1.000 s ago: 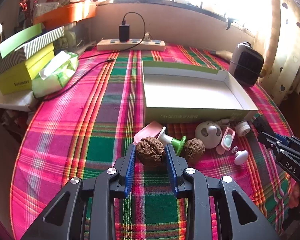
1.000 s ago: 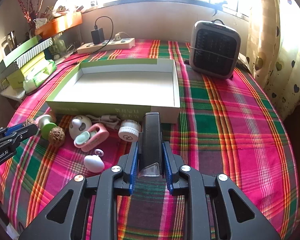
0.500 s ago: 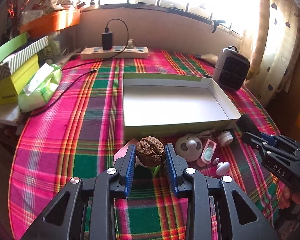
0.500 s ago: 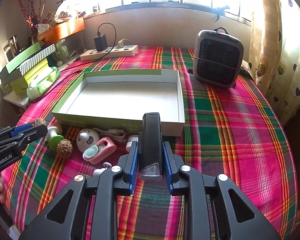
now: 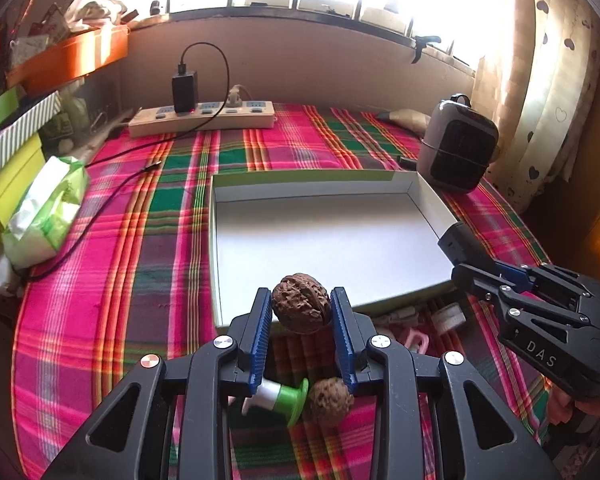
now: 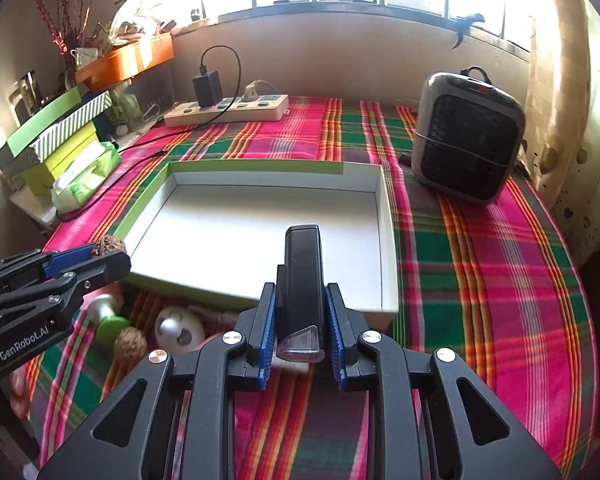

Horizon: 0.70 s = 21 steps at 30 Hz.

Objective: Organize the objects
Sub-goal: 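Lift walnut with left tool while right tool carries gadget over white box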

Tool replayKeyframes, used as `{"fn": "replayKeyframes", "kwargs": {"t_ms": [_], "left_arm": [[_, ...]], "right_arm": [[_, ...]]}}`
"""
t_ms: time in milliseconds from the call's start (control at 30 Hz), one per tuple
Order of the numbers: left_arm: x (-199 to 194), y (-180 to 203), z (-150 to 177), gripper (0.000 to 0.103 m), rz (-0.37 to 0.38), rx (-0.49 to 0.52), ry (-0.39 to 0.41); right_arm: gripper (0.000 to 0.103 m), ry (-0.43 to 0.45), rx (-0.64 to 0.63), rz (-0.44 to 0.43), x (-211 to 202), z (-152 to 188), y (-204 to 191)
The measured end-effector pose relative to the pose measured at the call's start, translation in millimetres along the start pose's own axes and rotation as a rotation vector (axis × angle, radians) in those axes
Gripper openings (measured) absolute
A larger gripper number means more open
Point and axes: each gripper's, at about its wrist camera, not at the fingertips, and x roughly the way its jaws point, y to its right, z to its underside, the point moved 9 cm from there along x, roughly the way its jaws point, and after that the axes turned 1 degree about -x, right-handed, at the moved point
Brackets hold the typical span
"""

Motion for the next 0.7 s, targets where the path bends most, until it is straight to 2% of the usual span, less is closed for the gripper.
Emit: {"fn": "replayKeyframes", "kwargs": {"t_ms": [100, 700], "left_arm": [[7, 0, -11, 0.028, 0.000, 0.009, 0.012], [74, -10, -49, 0.028, -0.021, 0.024, -0.058]], "right_arm": [[0.025, -0.012, 0.003, 0.002, 10, -7, 2], [0.025, -0.073, -0.006, 0.030, 73, -43, 17]]}}
